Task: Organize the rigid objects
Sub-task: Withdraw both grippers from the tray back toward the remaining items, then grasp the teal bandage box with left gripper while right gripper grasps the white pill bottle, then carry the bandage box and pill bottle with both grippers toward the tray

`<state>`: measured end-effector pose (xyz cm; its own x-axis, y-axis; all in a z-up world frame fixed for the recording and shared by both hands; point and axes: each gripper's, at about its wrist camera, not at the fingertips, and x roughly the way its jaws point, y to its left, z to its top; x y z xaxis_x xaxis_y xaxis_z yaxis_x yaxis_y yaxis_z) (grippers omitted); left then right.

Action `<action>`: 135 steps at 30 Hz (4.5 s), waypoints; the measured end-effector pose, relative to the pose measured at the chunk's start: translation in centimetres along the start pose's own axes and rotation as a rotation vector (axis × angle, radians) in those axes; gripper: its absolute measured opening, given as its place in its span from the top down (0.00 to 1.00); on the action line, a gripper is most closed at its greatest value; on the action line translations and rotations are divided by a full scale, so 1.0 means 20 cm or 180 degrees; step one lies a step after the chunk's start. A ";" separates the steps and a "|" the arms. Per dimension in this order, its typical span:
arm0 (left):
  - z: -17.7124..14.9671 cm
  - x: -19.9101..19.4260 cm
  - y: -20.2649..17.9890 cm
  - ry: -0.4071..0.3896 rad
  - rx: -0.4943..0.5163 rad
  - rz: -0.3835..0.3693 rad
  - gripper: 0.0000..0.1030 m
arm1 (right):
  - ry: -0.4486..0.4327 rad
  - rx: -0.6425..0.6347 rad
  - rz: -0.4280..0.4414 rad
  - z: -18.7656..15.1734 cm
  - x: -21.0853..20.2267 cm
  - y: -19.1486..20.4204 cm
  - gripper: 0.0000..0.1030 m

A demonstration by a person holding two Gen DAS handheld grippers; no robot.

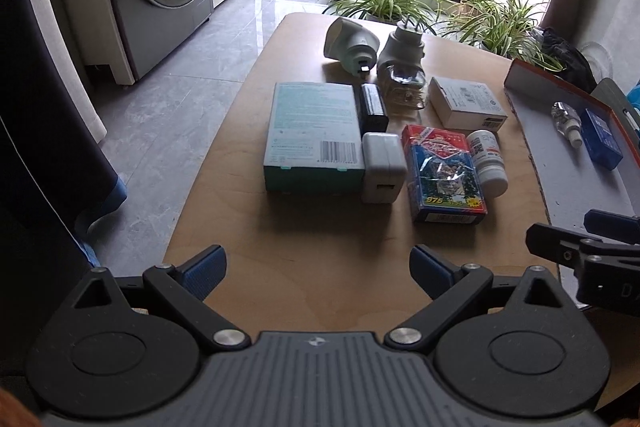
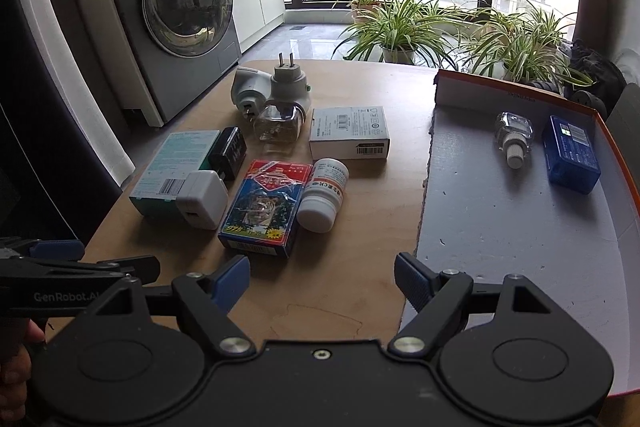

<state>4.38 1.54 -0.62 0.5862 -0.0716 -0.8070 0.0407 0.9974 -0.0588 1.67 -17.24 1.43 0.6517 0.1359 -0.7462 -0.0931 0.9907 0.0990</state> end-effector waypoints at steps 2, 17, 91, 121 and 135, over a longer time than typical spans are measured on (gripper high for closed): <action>0.01 0.02 0.03 0.0004 -0.0055 0.0035 0.02 | 0.0001 0.0028 0.0002 0.00 0.00 -0.01 0.09; 0.30 0.25 0.13 -0.0191 -0.0006 0.0176 0.00 | -0.0024 0.0119 -0.0013 0.00 0.03 -0.07 0.09; 0.03 -0.15 -0.16 -0.0661 0.0230 -0.0536 0.31 | -0.0464 0.0181 -0.0306 0.03 -0.16 -0.21 0.61; 0.02 -0.18 -0.75 -0.0727 0.0793 -0.0973 0.31 | -0.0715 0.0623 -0.0658 -0.15 -0.45 -0.56 0.61; 0.03 -0.19 -0.81 -0.0736 0.0831 -0.0979 0.31 | -0.0770 0.0651 -0.0654 -0.14 -0.47 -0.60 0.61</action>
<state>1.89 -14.35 3.74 0.6788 -0.3916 -0.6212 0.4261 0.8990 -0.1011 -5.49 -30.35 5.49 0.8024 -0.0928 -0.5895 0.1944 0.9746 0.1111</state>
